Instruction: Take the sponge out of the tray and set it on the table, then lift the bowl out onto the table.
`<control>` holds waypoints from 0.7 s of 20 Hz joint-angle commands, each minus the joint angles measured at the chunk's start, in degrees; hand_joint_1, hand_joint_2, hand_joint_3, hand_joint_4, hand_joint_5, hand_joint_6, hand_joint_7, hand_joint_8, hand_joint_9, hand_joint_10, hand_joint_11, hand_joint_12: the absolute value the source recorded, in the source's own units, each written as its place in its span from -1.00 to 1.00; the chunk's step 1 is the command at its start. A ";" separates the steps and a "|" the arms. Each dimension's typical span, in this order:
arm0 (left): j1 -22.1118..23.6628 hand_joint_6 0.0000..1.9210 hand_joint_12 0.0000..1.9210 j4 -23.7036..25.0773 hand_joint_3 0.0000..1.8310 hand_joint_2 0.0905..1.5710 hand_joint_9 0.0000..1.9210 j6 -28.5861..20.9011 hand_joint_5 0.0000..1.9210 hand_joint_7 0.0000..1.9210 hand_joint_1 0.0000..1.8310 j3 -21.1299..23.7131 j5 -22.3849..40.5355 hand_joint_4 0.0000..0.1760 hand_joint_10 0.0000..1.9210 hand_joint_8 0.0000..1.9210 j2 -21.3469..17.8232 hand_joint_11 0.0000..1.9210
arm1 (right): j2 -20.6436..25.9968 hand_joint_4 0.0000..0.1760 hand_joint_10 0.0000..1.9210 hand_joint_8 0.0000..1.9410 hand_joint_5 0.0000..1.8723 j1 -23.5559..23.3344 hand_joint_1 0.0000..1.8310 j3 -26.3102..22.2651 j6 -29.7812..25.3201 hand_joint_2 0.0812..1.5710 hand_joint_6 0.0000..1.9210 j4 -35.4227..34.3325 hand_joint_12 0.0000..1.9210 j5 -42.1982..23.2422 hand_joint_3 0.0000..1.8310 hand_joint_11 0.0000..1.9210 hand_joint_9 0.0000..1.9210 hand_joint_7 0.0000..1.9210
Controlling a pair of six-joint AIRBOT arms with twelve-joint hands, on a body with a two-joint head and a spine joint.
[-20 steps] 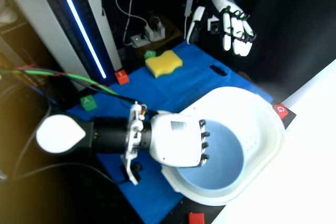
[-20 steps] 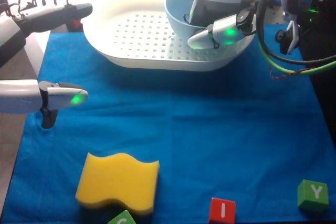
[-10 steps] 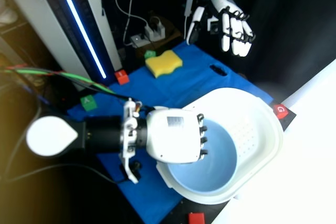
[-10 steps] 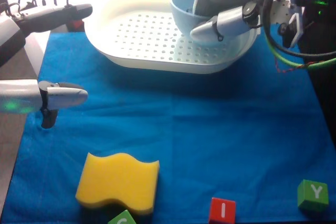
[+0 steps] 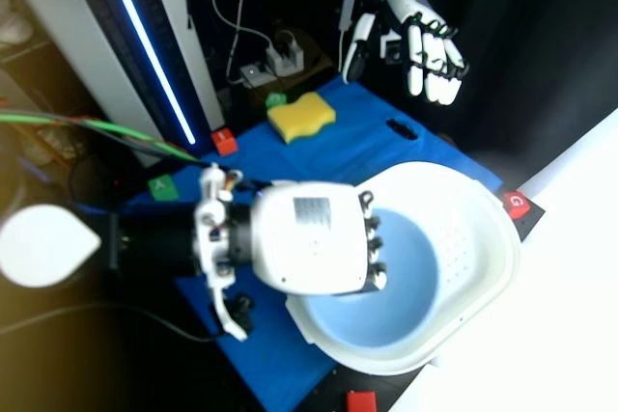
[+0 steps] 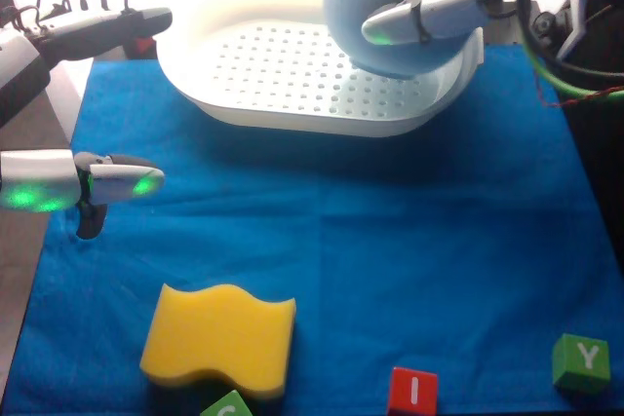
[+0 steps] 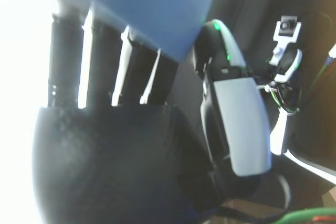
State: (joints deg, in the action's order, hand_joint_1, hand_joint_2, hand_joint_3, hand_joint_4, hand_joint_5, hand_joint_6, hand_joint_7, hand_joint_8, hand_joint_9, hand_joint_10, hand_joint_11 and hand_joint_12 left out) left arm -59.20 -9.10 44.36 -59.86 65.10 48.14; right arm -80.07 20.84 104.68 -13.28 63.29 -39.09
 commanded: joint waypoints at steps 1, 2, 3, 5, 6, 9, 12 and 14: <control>0.52 -1.00 -0.10 -0.77 -1.00 0.09 -0.70 -0.30 -0.66 -0.69 -0.14 -0.14 7.57 -0.10 -1.00 -1.00 0.28 -1.00 | 0.60 -1.00 -0.16 -0.66 0.39 -1.50 -0.33 -0.92 0.28 0.71 -1.00 -3.96 0.53 -4.99 -1.00 0.11 0.38 0.50; 0.52 -1.00 -0.10 -0.81 -1.00 0.09 -0.70 -0.31 -0.66 -0.69 -0.13 -0.12 7.65 -0.10 -1.00 -1.00 0.28 -1.00 | 2.31 -1.00 0.01 -0.63 0.40 -1.54 -0.34 -3.73 2.49 0.74 -1.00 -4.29 0.61 -5.09 -1.00 0.12 0.39 0.57; 0.52 -1.00 -0.10 -0.87 -1.00 0.09 -0.70 -0.32 -0.66 -0.69 -0.12 -0.07 7.83 -0.20 -1.00 -1.00 0.27 -1.00 | 4.61 -1.00 0.43 -0.07 0.42 -1.54 -0.36 -7.69 6.02 0.73 -1.00 -5.17 0.82 -5.08 -1.00 0.24 0.41 0.53; 0.42 -1.00 -0.14 -1.06 -1.00 0.09 -0.70 -0.35 -0.66 -0.69 -0.13 0.14 8.22 -0.06 -1.00 -1.00 0.18 -1.00 | 9.57 -1.00 0.90 0.70 0.40 -1.54 -0.52 -15.00 11.38 0.85 -1.00 -6.49 0.99 -5.08 -0.99 0.58 0.62 0.51; 0.28 -1.00 -0.14 -1.18 -1.00 0.09 -0.70 -0.35 -0.66 -0.69 -0.13 0.21 8.35 -0.06 -1.00 -1.00 0.14 -1.00 | 11.59 -1.00 0.90 0.70 0.40 -1.54 -0.52 -17.49 11.61 0.85 -1.00 -6.40 0.99 -5.40 -0.99 0.58 0.62 0.51; -0.59 -1.00 -0.17 -1.93 -1.00 0.06 -0.71 -0.36 -0.66 -0.69 -0.12 0.97 9.44 -0.16 -1.00 -1.00 -0.59 -1.00 | 14.96 -1.00 0.50 0.37 0.19 0.03 -0.63 -21.67 11.69 0.86 -0.38 -5.78 0.82 -11.57 -0.99 0.44 0.50 0.46; -2.38 -1.00 -0.23 -3.07 -1.00 0.08 -0.71 -0.36 -0.66 -0.69 -0.08 1.63 10.86 -0.02 -1.00 -1.00 -1.25 -1.00 | 17.82 -1.00 -0.75 -0.83 0.20 1.79 -0.29 -26.42 11.69 0.77 -0.70 -4.02 0.02 -14.73 -1.00 -0.09 0.29 0.39; -2.97 -1.00 -0.23 -3.60 -1.00 0.08 -0.71 -0.36 -0.66 -0.68 -0.08 1.81 11.47 -0.09 -1.00 -1.00 -1.32 -1.00 | 18.76 -1.00 -0.89 -0.94 0.17 3.62 -0.42 -28.97 11.69 0.86 -0.72 -2.78 -0.06 -15.46 -1.00 -0.15 0.29 0.36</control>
State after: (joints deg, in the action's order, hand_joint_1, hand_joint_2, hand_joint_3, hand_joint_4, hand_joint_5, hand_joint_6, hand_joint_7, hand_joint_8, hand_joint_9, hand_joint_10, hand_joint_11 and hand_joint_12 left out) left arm -62.39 -11.75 44.21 -58.02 68.66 47.09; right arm -61.21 25.08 75.72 -1.43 64.25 -50.57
